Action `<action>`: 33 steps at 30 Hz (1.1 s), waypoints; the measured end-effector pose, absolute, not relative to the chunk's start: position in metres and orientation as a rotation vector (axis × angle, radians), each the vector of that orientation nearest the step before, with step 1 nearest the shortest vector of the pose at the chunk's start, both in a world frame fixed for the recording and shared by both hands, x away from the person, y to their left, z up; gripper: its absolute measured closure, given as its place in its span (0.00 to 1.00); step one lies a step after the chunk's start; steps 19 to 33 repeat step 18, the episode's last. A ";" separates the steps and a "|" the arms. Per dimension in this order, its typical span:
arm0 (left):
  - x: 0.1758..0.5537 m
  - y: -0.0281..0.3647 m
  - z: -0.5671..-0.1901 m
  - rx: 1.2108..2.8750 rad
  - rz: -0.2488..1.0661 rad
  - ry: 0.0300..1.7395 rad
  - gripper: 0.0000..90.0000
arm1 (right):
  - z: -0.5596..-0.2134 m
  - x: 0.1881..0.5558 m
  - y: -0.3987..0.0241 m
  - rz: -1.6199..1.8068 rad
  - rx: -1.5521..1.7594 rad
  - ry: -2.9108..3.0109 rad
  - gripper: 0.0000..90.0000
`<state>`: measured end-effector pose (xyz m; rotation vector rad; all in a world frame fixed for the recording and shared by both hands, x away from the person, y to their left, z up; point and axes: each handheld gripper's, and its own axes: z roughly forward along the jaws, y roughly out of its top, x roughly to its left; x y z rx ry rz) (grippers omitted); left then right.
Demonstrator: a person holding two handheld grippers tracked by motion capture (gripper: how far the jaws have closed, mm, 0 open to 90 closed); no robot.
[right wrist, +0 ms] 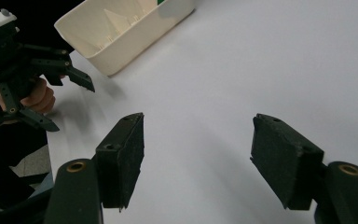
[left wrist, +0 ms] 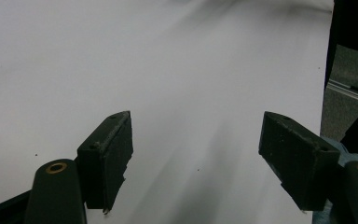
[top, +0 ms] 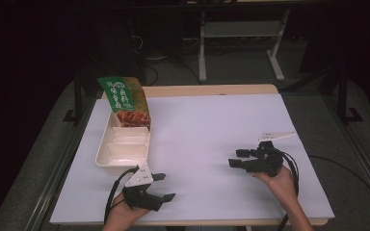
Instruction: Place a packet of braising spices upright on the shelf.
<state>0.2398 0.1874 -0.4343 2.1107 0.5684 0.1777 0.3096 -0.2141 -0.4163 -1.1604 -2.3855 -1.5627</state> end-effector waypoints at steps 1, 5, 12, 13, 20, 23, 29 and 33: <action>0.240 0.187 -0.434 2.111 0.178 0.568 0.28 | -0.417 0.308 -0.215 -1.570 -1.159 -2.385 0.37; 0.240 0.187 -0.434 2.109 0.179 0.568 0.28 | -0.422 0.304 -0.218 -1.563 -1.165 -2.379 0.37; 0.239 0.187 -0.435 2.114 0.177 0.563 0.28 | -0.433 0.293 -0.220 -1.554 -1.172 -2.381 0.37; 0.239 0.187 -0.435 2.114 0.176 0.563 0.28 | -0.434 0.291 -0.220 -1.554 -1.178 -2.375 0.37; 0.239 0.186 -0.435 2.114 0.177 0.561 0.28 | -0.444 0.281 -0.222 -1.580 -1.191 -2.378 0.37; 0.239 0.186 -0.435 2.114 0.177 0.561 0.28 | -0.444 0.281 -0.222 -1.580 -1.191 -2.378 0.37; 0.239 0.186 -0.435 2.114 0.177 0.561 0.28 | -0.444 0.281 -0.222 -1.580 -1.191 -2.378 0.37; 0.239 0.186 -0.435 2.114 0.177 0.561 0.28 | -0.444 0.281 -0.222 -1.580 -1.191 -2.378 0.37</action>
